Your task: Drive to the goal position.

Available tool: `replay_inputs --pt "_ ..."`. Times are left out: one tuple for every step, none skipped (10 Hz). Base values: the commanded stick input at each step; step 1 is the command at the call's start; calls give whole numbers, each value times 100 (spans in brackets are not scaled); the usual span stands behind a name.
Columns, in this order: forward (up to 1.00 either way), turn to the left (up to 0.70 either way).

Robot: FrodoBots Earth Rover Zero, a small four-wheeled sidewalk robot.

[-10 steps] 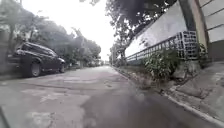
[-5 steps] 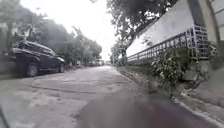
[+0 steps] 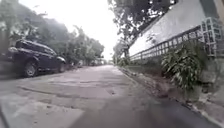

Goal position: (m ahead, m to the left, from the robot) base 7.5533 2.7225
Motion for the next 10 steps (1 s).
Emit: replay_inputs --pt "70 0" --pt "70 -3" --pt "70 -14" --pt "70 -35" --pt "70 -35" --pt "70 -14" --pt "70 0" --pt "70 0" --pt "70 0" --pt "70 0"
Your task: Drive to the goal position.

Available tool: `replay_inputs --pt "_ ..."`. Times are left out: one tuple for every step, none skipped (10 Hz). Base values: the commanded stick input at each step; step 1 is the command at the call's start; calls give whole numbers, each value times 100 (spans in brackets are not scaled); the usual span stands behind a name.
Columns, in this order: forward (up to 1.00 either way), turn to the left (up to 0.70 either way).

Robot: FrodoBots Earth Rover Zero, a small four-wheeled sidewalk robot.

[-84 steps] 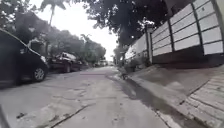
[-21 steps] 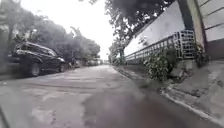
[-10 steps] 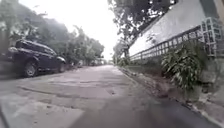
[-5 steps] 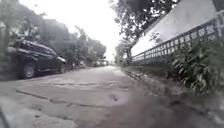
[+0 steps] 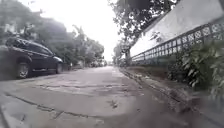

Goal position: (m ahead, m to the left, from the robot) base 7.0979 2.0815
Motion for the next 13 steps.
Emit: replay_inputs --pt "70 0" --pt "70 0" --pt "70 -4" --pt "70 -19" --pt "70 -35" --pt "70 -35" --pt "70 0" --pt "70 0" --pt "70 0" --pt "70 0" --pt "70 0" --pt "70 -5" --pt "70 -21"
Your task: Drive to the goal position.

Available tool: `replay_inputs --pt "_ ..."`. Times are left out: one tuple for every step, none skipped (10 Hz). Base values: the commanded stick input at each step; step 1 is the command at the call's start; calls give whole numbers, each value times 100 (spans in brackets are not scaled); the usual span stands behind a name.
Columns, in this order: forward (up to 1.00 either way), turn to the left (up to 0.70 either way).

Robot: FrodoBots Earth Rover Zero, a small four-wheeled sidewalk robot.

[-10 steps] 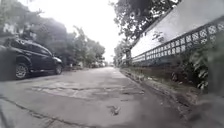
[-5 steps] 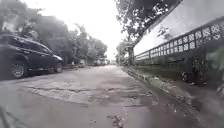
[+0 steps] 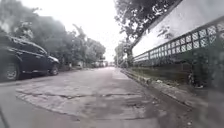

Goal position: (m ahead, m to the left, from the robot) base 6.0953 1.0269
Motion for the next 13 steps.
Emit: replay_inputs --pt "70 -35" --pt "70 -35" --pt "70 -35" --pt "70 -26" --pt "70 0" --pt "70 0" --pt "70 0" --pt "70 0" --pt "70 0" --pt "70 0" --pt "70 0" --pt "70 0" --pt "70 0"
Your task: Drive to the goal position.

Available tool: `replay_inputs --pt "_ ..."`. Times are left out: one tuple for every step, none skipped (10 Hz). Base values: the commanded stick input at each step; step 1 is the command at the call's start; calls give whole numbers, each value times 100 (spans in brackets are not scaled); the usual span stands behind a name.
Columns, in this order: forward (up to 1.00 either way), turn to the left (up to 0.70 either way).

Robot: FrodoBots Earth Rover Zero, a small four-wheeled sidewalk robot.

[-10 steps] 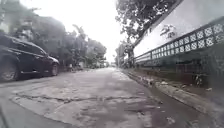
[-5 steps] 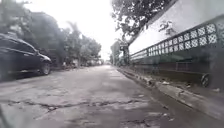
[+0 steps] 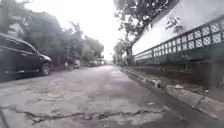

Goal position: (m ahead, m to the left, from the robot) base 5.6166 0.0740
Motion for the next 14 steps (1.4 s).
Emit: replay_inputs --pt "70 -1" --pt "70 -30" --pt "70 -35" --pt "70 -35" --pt "70 -35" --pt "70 -35" --pt "70 -21" --pt "70 0" --pt "70 0" --pt "70 0" --pt "70 0" --pt "70 0" --pt "70 0" --pt "70 0"
